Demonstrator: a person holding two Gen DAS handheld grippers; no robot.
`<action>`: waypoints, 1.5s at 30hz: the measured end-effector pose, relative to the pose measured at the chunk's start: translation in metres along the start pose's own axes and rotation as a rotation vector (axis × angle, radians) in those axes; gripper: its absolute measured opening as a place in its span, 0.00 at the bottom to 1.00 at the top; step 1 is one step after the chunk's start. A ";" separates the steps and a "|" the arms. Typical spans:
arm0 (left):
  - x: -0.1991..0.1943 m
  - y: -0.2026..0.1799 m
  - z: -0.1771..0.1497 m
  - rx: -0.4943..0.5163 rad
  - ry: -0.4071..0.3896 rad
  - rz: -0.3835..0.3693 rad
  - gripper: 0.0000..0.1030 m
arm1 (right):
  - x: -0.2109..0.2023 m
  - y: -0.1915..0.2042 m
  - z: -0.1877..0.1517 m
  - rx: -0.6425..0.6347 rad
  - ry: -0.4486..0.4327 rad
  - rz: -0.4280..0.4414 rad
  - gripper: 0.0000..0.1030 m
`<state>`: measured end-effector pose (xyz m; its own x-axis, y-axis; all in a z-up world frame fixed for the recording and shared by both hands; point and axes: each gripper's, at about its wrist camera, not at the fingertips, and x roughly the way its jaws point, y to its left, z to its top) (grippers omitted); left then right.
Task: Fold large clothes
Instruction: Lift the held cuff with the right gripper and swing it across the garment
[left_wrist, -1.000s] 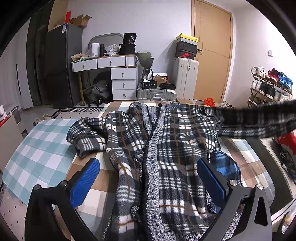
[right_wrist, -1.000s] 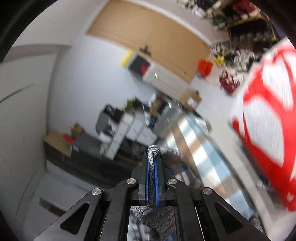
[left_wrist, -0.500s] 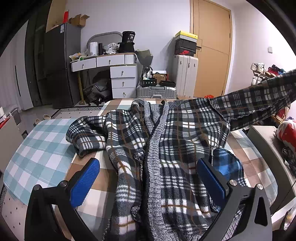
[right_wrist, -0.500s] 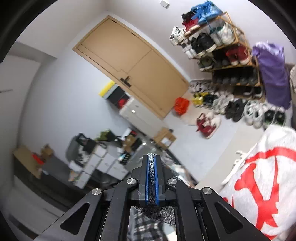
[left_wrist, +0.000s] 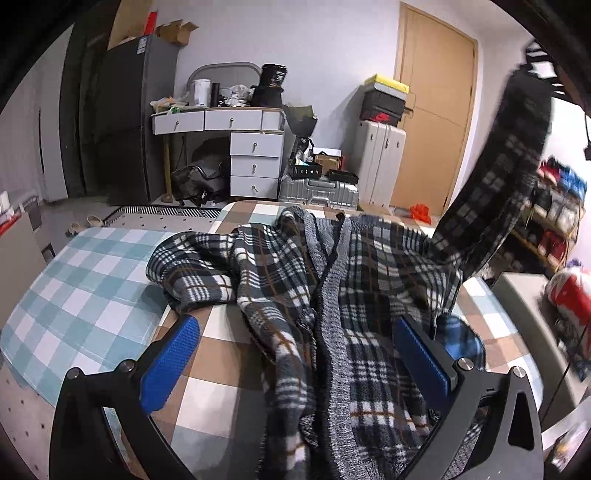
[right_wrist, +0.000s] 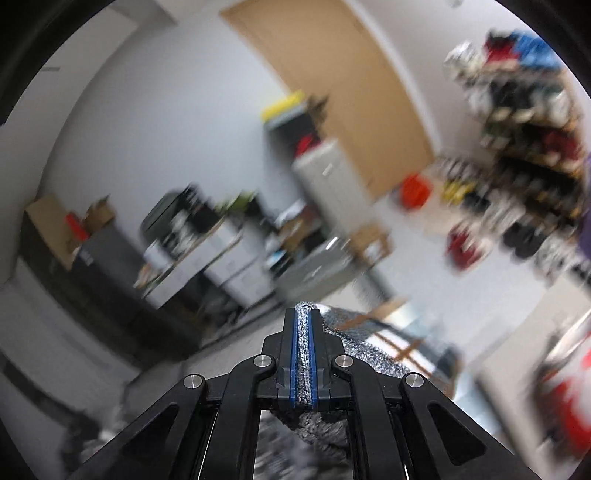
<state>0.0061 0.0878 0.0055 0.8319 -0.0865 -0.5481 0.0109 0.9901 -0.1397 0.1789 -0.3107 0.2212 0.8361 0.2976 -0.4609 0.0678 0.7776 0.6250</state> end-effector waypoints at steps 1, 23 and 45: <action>-0.003 0.005 0.002 -0.019 -0.006 -0.009 0.99 | 0.014 0.020 -0.011 -0.001 0.026 0.045 0.05; -0.038 0.129 0.010 -0.483 -0.165 0.060 0.99 | 0.386 0.115 -0.355 -0.182 0.894 -0.012 0.07; -0.028 0.106 0.009 -0.350 -0.143 0.066 0.99 | 0.179 -0.020 -0.220 -0.487 0.451 0.072 1.00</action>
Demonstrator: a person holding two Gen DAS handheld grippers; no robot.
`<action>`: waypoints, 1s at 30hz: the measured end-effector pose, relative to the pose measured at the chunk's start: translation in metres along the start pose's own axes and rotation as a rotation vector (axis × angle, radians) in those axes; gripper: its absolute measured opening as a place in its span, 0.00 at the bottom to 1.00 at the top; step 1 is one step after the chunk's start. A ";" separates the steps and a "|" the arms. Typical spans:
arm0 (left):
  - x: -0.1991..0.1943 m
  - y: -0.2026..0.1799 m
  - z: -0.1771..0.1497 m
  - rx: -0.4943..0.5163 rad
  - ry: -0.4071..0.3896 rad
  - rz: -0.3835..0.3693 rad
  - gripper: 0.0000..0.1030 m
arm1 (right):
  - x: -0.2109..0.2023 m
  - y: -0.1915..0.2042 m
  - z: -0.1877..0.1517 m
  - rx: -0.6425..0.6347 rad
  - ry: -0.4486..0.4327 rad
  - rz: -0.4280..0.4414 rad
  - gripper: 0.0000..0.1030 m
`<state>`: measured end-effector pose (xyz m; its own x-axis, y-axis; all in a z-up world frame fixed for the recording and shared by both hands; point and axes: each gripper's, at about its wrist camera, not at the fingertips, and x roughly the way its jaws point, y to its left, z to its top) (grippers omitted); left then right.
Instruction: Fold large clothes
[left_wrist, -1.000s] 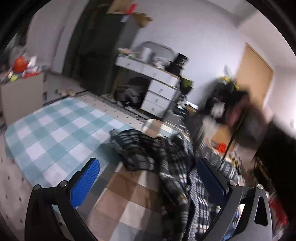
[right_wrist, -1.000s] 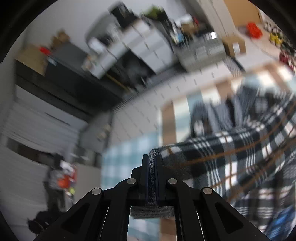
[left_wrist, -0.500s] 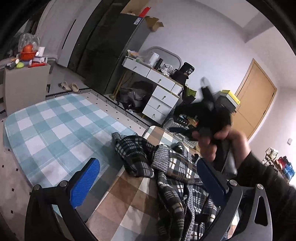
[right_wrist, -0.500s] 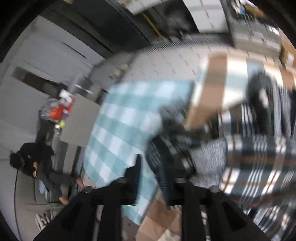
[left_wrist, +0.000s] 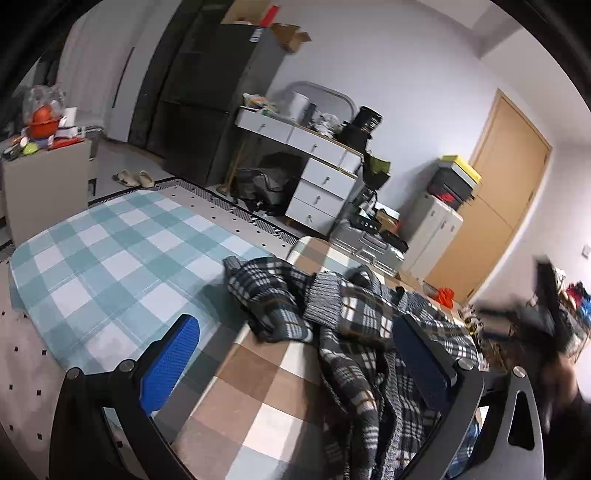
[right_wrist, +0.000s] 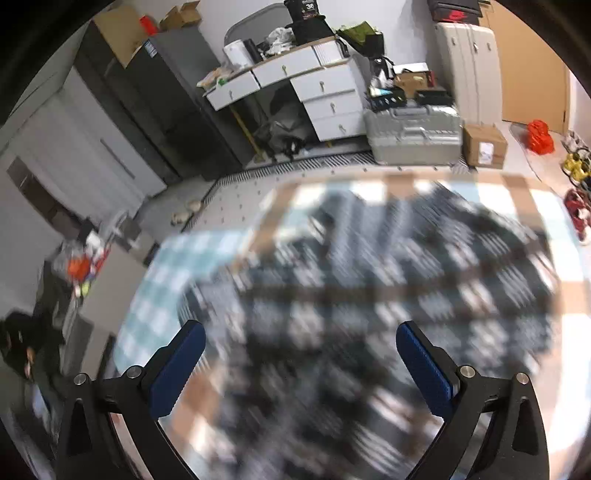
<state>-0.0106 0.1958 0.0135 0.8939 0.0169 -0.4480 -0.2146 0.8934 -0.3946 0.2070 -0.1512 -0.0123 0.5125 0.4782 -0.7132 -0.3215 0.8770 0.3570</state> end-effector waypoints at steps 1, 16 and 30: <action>-0.001 -0.005 -0.002 0.015 0.001 -0.002 0.99 | -0.017 -0.014 -0.024 -0.007 -0.020 -0.021 1.00; 0.010 -0.053 -0.038 0.193 0.026 0.078 0.99 | -0.059 -0.087 -0.233 0.228 0.123 0.049 1.00; 0.016 -0.052 -0.043 0.222 0.031 0.111 0.99 | -0.071 -0.106 -0.228 0.399 0.075 0.255 0.11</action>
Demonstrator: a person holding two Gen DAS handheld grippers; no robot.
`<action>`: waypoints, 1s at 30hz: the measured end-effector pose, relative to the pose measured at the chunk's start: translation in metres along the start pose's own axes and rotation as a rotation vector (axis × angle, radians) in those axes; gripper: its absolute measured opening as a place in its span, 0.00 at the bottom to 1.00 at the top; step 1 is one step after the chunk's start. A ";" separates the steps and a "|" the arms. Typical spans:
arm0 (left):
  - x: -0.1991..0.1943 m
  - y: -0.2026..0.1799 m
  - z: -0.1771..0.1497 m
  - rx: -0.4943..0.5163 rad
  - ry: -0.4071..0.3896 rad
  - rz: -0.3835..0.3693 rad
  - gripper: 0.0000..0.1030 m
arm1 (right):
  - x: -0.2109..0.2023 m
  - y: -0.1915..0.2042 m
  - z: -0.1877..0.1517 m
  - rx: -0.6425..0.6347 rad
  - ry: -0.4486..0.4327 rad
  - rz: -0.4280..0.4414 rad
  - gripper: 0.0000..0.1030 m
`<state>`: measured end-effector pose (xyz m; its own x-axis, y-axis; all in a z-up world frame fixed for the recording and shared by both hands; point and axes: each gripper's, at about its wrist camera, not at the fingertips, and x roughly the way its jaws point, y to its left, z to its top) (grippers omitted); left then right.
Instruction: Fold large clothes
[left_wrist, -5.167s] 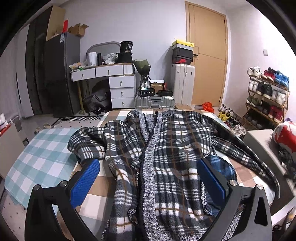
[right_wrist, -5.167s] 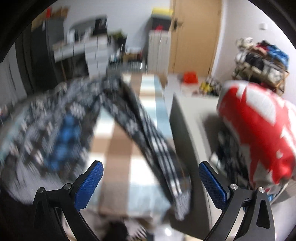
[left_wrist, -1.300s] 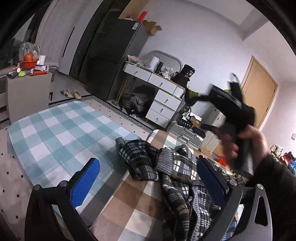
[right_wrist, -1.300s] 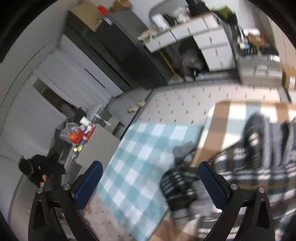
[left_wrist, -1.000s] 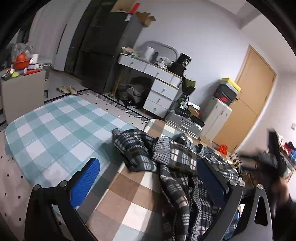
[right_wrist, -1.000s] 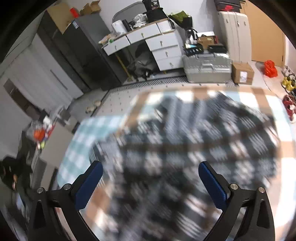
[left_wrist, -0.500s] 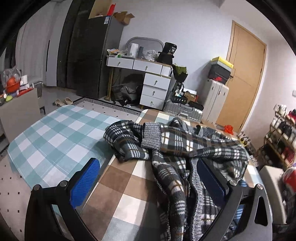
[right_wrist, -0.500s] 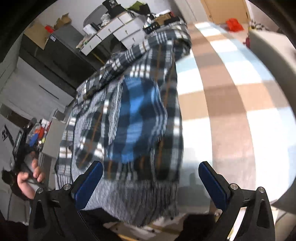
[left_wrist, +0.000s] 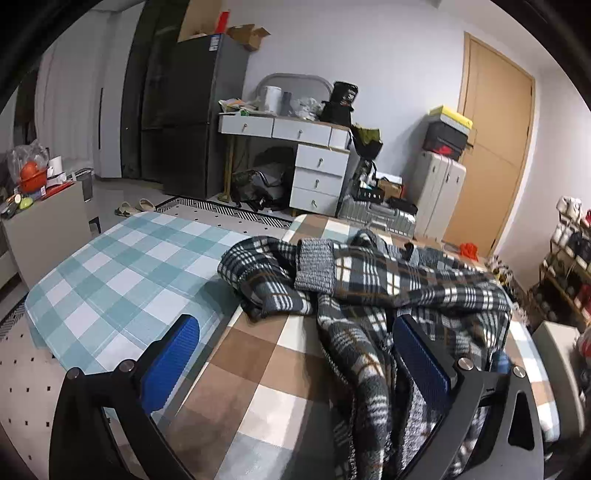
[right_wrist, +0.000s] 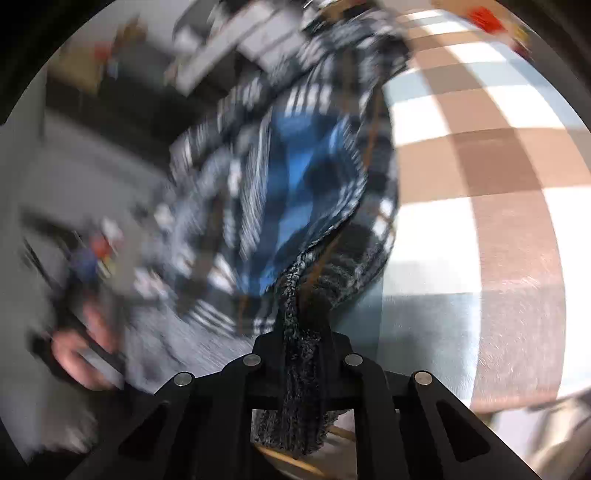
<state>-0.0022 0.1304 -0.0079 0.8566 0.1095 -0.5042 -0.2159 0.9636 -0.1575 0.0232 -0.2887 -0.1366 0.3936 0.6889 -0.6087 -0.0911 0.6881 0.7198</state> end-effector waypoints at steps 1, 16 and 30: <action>0.000 -0.001 -0.001 0.004 0.005 -0.005 0.99 | -0.020 -0.006 0.002 0.038 -0.059 0.031 0.11; 0.011 -0.020 -0.025 0.103 0.184 -0.088 0.99 | -0.081 -0.093 -0.018 0.327 -0.202 -0.151 0.12; -0.018 -0.032 -0.124 -0.138 0.558 -0.383 0.99 | -0.143 0.027 -0.050 -0.132 -0.557 -0.266 0.97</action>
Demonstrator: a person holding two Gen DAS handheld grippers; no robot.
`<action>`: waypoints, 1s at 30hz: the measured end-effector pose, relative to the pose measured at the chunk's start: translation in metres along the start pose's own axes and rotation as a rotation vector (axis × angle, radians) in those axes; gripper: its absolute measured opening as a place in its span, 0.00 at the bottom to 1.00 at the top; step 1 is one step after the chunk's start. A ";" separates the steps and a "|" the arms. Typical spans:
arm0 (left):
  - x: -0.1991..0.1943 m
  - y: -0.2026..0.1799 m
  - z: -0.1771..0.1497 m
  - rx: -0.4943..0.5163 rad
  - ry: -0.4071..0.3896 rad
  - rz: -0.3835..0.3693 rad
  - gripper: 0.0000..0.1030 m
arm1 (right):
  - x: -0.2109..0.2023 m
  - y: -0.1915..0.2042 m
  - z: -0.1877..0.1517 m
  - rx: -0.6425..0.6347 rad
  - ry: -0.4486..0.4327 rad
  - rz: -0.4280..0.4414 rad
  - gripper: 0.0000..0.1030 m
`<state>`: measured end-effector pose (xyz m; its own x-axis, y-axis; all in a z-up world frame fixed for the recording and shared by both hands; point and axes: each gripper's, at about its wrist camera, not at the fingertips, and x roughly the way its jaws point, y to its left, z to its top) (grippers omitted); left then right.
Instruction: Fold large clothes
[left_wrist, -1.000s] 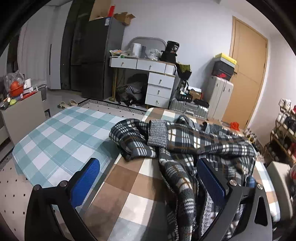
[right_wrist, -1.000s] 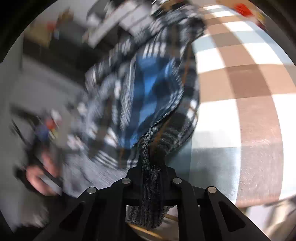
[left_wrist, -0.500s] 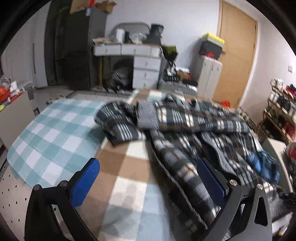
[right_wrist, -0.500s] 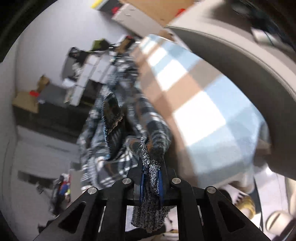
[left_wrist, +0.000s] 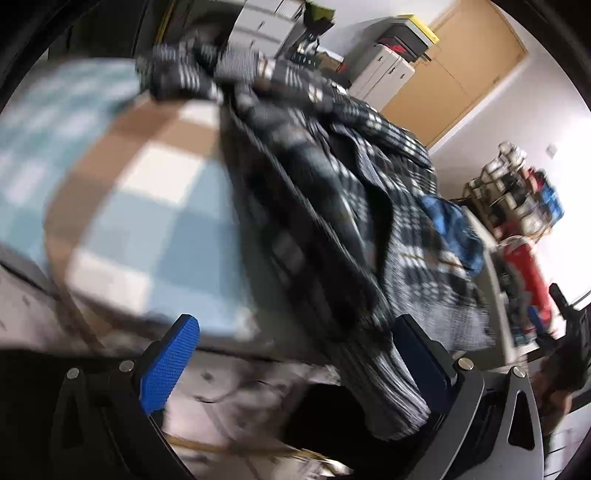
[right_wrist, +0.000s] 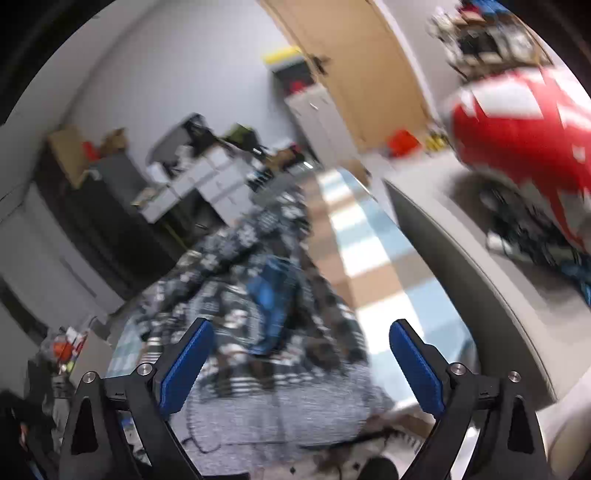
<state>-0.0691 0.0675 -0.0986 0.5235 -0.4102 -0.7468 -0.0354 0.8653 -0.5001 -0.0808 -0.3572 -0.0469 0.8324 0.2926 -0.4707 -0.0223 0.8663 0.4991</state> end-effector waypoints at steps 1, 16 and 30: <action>0.007 -0.006 -0.006 -0.015 0.033 -0.023 0.99 | 0.001 0.002 0.001 -0.005 -0.002 0.021 0.98; 0.040 -0.029 -0.004 0.009 0.174 -0.040 0.06 | 0.024 0.052 -0.040 -0.048 0.058 0.273 0.98; 0.009 0.012 -0.004 0.063 0.184 0.029 0.02 | 0.074 0.099 -0.045 -0.091 0.229 0.315 0.98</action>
<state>-0.0682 0.0731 -0.1128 0.3584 -0.4251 -0.8312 0.0082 0.8917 -0.4525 -0.0463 -0.2319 -0.0647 0.6325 0.6232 -0.4600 -0.3143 0.7492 0.5830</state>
